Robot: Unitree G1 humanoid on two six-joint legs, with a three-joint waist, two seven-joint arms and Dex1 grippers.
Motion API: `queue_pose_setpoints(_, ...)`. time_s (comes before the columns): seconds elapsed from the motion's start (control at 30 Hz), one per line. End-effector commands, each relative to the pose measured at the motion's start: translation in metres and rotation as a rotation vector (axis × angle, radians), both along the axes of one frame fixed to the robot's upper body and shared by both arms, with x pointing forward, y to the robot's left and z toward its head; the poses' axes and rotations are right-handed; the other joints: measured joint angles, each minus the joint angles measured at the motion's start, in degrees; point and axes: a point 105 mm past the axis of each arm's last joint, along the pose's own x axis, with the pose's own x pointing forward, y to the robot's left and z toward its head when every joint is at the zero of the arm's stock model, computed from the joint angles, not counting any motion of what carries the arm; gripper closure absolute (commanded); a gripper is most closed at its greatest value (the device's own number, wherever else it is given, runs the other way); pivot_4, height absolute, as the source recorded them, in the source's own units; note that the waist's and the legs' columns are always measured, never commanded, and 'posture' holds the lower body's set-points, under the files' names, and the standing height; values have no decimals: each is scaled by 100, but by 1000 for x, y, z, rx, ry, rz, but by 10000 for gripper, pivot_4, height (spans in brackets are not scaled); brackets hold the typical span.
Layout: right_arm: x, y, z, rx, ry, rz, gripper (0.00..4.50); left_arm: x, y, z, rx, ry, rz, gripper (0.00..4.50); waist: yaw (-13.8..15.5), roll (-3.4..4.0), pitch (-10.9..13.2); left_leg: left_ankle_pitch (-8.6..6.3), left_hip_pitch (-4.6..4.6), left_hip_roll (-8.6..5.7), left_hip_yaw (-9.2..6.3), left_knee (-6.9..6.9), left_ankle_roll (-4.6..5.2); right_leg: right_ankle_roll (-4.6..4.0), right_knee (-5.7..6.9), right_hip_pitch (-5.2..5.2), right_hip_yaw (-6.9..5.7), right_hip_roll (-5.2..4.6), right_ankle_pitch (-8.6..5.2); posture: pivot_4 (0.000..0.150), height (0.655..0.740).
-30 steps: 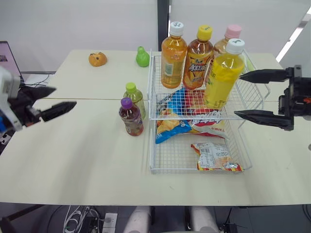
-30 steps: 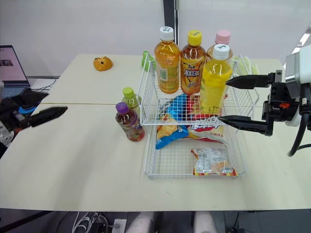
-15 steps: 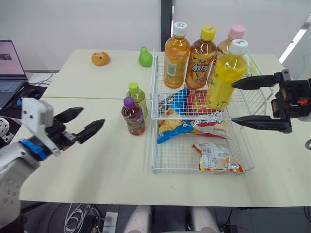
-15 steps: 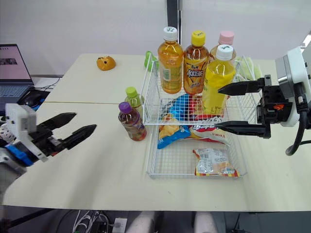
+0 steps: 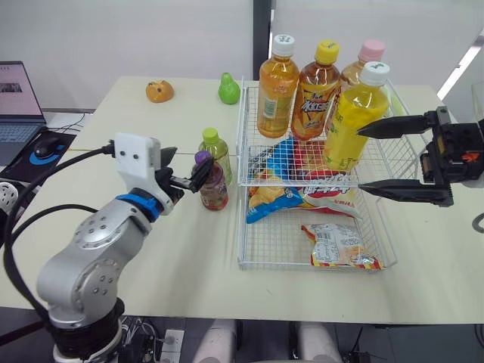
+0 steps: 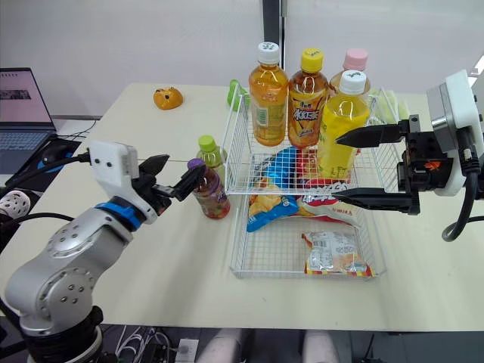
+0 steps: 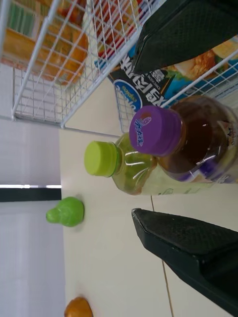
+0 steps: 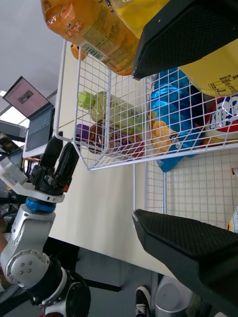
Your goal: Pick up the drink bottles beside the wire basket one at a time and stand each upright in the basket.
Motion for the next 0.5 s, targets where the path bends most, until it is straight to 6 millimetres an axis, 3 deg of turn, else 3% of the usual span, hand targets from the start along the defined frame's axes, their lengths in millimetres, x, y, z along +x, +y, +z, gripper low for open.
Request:
queue_pose_setpoints(0.03,-4,0,8,7,-52,-5,0,5,-8,6,10,-41,14,390,8,0,0,0,0,0,-2,0,0,0,0,0,-2,0,0,1500,7400)
queue_pose_setpoints(0.5,-5,2,9,9,-58,-21,0,26,-27,0,18,-42,-14,390,19,0,0,0,-2,-1,-4,1,0,0,-2,0,-3,0,0,1500,7400)
